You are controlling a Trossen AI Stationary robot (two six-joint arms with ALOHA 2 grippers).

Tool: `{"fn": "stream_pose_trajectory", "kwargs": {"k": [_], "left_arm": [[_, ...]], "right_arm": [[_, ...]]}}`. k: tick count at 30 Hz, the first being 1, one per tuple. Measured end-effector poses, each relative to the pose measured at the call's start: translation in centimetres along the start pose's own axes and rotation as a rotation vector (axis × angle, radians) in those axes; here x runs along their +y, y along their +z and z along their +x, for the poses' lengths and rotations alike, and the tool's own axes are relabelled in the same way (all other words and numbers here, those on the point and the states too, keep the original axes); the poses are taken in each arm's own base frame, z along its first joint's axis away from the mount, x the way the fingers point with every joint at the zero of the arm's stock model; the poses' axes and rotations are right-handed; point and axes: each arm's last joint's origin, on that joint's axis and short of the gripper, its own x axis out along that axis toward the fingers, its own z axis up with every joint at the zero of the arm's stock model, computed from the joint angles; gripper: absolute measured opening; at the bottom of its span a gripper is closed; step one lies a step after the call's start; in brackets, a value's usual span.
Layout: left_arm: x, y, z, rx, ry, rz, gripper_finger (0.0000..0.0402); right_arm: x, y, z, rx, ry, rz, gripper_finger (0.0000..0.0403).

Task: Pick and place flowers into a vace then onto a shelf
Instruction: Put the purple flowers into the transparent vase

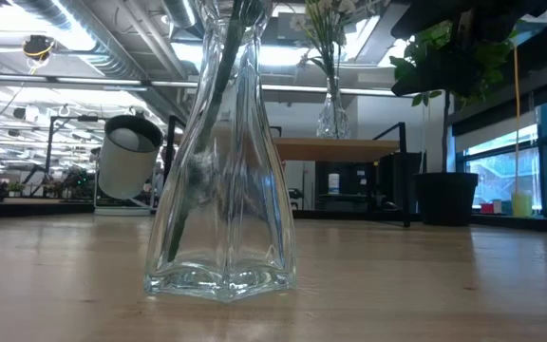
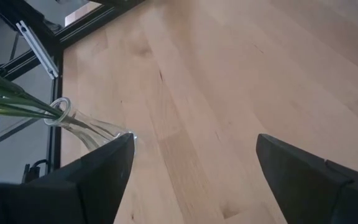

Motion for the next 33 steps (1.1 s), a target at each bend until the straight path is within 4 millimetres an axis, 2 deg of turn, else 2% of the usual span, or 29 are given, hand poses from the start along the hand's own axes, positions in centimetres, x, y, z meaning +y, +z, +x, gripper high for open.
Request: {"fn": "stream_pose_trajectory", "kwargs": {"k": [10, 19, 33], "left_arm": [[0.8, -3.0, 0.5, 0.074, 0.072, -0.028, 0.0008], [0.8, -4.9, 0.5, 0.129, 0.102, -0.052, 0.0008], [0.9, -9.0, 0.0, 0.244, 0.166, -0.017, 0.0009]], "right_arm": [[0.0, 0.0, 0.0, 0.000, -0.001, 0.023, 0.0339], [0.0, 0.0, 0.0, 0.005, 0.003, 0.025, 0.0339], [0.0, 0.0, 0.0, 0.008, 0.003, 0.021, 0.0339]]}}
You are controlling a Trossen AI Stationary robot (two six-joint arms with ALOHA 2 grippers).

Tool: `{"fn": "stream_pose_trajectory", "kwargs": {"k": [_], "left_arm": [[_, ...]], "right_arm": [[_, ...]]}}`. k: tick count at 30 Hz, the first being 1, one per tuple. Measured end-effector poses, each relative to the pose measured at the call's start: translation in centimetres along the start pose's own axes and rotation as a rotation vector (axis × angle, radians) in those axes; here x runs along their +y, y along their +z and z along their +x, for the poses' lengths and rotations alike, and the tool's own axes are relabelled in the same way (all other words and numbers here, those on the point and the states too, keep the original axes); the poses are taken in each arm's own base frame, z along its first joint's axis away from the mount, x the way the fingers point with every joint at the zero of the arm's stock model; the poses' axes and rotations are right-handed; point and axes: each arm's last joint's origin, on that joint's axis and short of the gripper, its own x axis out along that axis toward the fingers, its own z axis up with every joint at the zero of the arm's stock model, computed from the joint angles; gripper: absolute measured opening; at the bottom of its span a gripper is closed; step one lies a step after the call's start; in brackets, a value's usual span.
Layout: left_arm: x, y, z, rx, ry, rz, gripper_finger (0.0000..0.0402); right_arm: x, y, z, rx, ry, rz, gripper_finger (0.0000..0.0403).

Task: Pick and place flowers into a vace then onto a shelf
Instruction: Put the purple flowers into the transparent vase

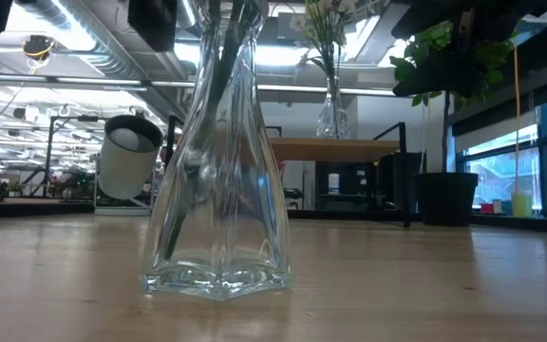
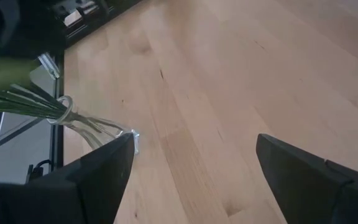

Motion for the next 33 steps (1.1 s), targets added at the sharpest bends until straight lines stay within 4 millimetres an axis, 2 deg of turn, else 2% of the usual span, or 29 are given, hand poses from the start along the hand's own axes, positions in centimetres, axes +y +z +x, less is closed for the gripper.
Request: {"fn": "stream_pose_trajectory", "kwargs": {"k": [6, 18, 33], "left_arm": [[0.1, -1.5, 0.1, 0.040, 0.006, 0.025, 0.0009], [0.2, -2.5, 0.1, 0.089, 0.022, 0.055, 0.0018], [0.2, -2.3, 0.1, 0.064, 0.058, 0.062, 0.0154]], "right_arm": [[0.0, 0.0, 0.0, 0.000, 0.000, 0.000, 0.0339], [0.0, 0.0, 0.0, 0.000, 0.000, 0.000, 0.0339], [0.0, 0.0, 0.0, 0.001, -0.001, -0.001, 0.0339]]}}
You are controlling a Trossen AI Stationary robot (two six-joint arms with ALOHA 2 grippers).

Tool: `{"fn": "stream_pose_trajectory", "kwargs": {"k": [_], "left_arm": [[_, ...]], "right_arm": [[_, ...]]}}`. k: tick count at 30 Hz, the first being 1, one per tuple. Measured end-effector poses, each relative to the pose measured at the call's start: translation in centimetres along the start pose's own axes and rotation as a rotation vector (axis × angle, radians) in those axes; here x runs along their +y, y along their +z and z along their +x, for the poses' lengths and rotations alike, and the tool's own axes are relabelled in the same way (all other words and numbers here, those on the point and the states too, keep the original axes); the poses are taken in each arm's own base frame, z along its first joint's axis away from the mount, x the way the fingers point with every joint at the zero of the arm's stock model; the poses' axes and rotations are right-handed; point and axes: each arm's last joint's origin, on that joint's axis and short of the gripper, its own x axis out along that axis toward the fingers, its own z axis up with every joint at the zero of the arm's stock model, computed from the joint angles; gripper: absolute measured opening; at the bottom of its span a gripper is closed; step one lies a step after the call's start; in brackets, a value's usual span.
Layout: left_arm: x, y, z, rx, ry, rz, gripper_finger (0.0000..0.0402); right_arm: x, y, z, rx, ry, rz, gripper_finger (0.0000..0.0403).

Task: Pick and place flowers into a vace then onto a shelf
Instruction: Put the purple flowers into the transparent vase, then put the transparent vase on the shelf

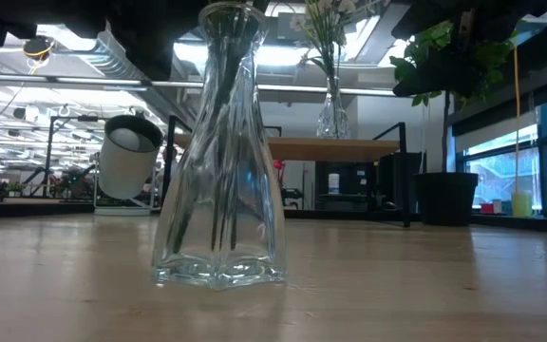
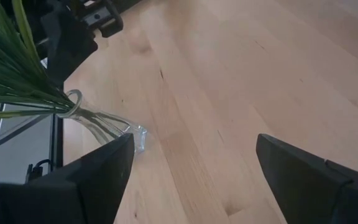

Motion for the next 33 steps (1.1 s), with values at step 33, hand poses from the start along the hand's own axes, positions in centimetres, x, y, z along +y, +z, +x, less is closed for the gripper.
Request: {"fn": "stream_pose_trajectory", "kwargs": {"k": [33], "left_arm": [[-2.1, -0.1, -3.0, 0.386, 0.137, 0.026, 0.0192]], "right_arm": [[-0.1, -0.1, 0.0, 0.012, -0.003, -0.008, 0.0339]]}}
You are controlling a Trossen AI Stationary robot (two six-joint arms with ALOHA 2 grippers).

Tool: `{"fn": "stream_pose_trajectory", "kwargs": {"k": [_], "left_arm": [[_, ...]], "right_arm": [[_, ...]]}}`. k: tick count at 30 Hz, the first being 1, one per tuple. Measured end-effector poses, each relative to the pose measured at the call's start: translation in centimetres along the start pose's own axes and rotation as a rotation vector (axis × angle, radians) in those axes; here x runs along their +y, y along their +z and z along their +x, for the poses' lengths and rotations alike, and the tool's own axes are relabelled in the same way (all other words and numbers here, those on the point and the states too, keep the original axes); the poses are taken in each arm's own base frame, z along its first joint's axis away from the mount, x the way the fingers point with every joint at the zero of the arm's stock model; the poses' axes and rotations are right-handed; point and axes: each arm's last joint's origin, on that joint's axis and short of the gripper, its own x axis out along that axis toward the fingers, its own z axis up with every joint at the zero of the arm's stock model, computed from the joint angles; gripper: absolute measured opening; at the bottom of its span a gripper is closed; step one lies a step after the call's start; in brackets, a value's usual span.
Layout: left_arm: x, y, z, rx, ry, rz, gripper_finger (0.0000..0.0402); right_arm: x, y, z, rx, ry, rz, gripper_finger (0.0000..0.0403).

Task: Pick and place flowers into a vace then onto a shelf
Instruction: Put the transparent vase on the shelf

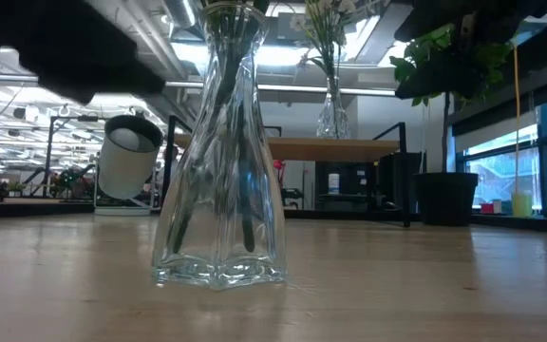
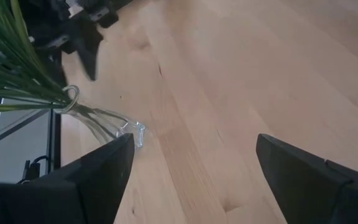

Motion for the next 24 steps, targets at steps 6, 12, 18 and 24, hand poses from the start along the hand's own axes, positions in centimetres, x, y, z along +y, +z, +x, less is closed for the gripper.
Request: {"fn": "stream_pose_trajectory", "kwargs": {"k": [6, 12, 18, 24], "left_arm": [[0.3, 0.1, 0.4, 0.012, 0.021, -0.096, 0.0192], [0.7, 0.0, 1.1, 0.039, -0.019, -0.110, 0.0192], [0.8, -0.1, 2.2, -0.001, -0.018, -0.124, 0.0192], [0.9, 0.6, 2.5, -0.055, -0.027, -0.095, 0.0192]], "right_arm": [[-0.1, -0.2, 0.0, 0.035, -0.002, -0.011, 0.0339], [-0.1, -0.2, 0.0, 0.035, -0.002, -0.011, 0.0339], [-0.1, -0.2, 0.0, 0.035, -0.002, -0.011, 0.0339], [-0.1, -0.2, 0.0, 0.035, -0.002, -0.011, 0.0339]]}}
